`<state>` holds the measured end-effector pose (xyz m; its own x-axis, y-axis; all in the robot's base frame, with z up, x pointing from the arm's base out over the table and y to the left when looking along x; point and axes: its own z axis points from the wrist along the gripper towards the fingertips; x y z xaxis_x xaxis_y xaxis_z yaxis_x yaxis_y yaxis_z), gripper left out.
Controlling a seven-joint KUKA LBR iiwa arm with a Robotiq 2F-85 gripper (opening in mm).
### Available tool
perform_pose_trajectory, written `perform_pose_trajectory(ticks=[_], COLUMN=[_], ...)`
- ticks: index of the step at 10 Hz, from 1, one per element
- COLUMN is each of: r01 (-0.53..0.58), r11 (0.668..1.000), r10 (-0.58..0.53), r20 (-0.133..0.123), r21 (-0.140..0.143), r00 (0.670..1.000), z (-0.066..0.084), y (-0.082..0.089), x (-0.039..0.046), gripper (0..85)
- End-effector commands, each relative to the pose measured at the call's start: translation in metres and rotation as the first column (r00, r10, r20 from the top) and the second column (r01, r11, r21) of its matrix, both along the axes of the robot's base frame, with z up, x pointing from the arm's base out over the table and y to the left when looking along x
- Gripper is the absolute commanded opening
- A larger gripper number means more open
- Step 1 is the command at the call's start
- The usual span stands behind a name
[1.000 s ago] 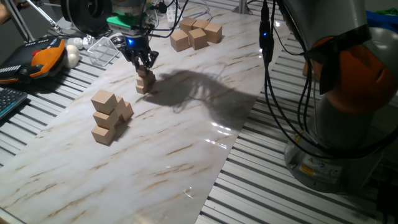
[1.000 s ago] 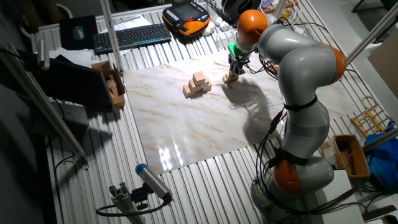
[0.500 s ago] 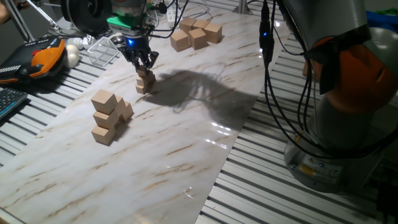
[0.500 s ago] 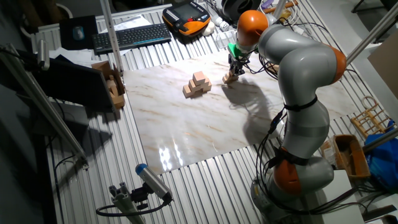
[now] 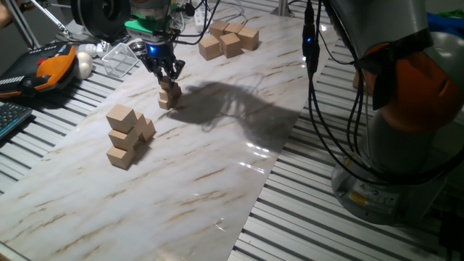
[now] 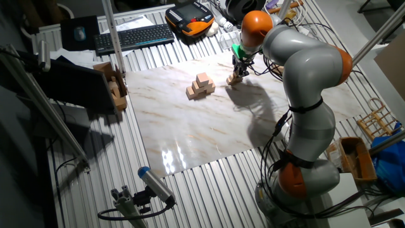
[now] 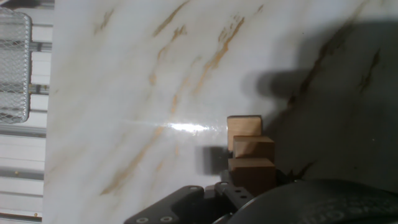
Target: Stack the blocks into a pyramid shape
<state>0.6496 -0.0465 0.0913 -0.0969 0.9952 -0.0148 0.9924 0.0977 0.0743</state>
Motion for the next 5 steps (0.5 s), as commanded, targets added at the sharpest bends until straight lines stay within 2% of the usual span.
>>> perform_pose_trajectory(ticks=[1,5], r01=[0.000,0.002], r11=[1.000,1.000], r10=[0.000,-0.002], r20=[0.000,0.005], r21=[-0.001,-0.003], r00=[1.000,1.000], z=[0.0000,-0.0001], y=[-0.0001,0.0001], x=[0.0001,0.0000], gripper=[17.0,17.0])
